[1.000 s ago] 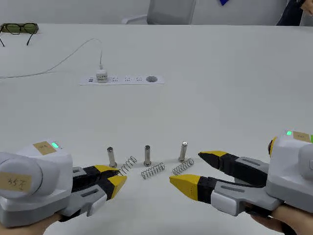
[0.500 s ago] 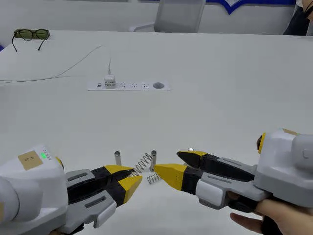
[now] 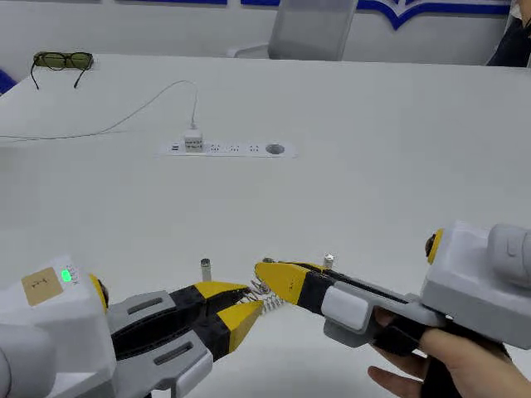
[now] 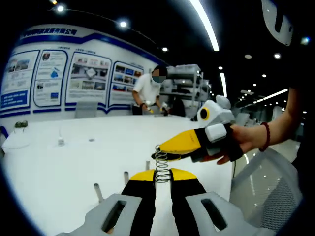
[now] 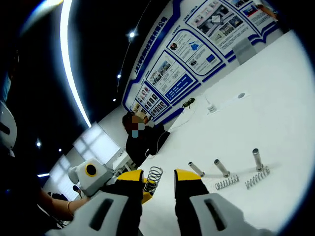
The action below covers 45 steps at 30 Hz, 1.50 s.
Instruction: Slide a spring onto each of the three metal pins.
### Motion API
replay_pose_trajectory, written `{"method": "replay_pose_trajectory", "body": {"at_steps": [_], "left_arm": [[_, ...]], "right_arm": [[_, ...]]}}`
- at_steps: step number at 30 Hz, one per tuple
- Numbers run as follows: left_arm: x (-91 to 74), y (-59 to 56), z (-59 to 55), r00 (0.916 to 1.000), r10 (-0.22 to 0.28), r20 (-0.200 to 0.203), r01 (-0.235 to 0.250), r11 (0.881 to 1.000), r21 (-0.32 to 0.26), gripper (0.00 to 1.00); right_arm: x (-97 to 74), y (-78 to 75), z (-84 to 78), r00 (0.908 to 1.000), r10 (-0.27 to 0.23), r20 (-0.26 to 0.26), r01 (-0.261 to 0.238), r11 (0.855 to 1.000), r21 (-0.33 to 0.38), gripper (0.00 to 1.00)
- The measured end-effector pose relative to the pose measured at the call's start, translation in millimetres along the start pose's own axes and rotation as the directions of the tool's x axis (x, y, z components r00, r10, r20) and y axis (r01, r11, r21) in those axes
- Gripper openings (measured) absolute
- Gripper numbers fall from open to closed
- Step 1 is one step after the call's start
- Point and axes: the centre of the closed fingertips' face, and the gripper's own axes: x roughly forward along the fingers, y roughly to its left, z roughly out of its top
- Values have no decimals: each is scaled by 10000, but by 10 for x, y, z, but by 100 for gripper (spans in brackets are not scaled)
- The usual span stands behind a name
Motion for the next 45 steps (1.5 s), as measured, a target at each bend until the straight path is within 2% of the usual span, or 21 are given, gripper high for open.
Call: {"method": "replay_pose_trajectory", "body": {"at_steps": [3, 9, 16, 24, 31, 36, 40, 45], "left_arm": [[2, -17, 25, 9999, -53, 152, 53, 10000, -1, 10], [-8, -9, 3, 9999, -67, 151, 67, 10000, -13, 10], [-17, 1, -26, 10000, -23, -6, 23, 10000, 47, 10], [-7, 11, -89, 9982, 89, -589, -70, 9995, 320, 11], [-25, 66, -180, 9944, 351, -995, -316, 9989, 358, 14], [-64, 139, -299, 9854, 700, -1551, -615, 9964, 589, 19], [-86, 158, -351, 9828, 814, -1660, -759, 9963, 395, 26], [-119, 198, -435, 9732, 1150, -1990, -1101, 9933, 360, 32]], "right_arm": [[6, 31, -14, 9999, 163, -27, -162, 9996, 230, 20], [16, 78, -28, 9992, 410, -44, -407, 9980, 485, 13], [31, 104, -56, 9981, 597, -154, -592, 9976, 356, 12], [61, 140, -105, 9972, 583, -478, -611, 9964, -586, 11], [108, 166, -132, 9960, 496, -745, -601, 9874, -1466, 11], [143, 139, -84, 9967, 290, -755, -455, 9728, -2273, 11], [187, 114, -44, 9968, 187, -777, -388, 9630, -2668, 11], [252, 58, -1, 9964, -11, -852, -274, 9426, -3328, 11]]}}
